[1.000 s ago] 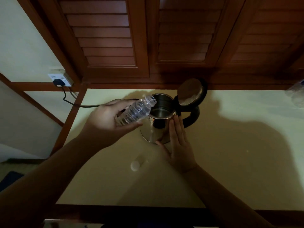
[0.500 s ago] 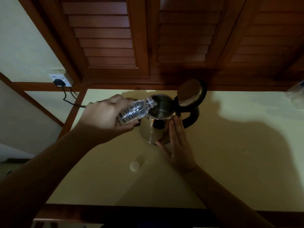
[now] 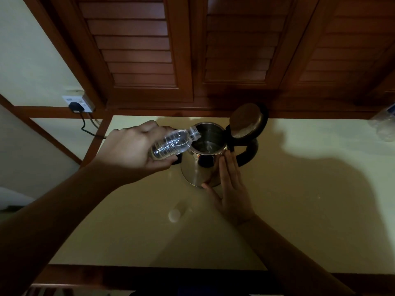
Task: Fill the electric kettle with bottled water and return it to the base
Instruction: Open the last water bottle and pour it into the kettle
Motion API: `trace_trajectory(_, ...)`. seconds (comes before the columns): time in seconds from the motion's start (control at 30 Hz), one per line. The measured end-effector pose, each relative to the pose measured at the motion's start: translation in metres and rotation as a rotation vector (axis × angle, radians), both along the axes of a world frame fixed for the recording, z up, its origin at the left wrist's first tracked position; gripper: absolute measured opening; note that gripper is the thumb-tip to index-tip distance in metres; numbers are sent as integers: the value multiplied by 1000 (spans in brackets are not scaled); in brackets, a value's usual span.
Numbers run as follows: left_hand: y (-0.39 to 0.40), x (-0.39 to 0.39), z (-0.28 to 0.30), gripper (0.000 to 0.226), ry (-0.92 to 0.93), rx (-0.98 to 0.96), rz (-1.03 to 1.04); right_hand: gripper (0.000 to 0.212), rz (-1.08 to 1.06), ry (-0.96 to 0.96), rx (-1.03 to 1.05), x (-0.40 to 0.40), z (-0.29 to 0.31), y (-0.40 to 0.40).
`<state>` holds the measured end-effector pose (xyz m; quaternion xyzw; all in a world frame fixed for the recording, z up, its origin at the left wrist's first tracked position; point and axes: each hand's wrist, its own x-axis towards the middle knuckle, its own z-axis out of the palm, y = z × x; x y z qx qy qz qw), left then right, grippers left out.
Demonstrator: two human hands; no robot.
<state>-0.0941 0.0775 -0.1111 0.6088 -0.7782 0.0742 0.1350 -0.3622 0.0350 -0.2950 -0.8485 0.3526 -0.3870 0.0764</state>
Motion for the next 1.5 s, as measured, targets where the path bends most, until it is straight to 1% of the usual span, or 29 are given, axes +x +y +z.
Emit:
trace_trajectory(0.67, -6, -1, 9, 71, 7, -30, -59, 104, 7, -3, 10, -2, 2, 1)
trace_trajectory(0.83, -6, -2, 7, 72, 6, -25, -72, 108, -24, 2, -31, -3, 6, 4)
trace_trajectory(1.0, -7, -2, 8, 71, 16, -20, -84, 109, -30, -22, 37, -1, 9, 6)
trace_trajectory(1.13, -7, -1, 10, 72, 1, -28, -84, 113, -6, -14, 50, -1, 10, 6)
trace_trajectory(1.5, -10, -2, 15, 72, -69, -22, -88, 102, -40, 6, 82, 1, 8, 9)
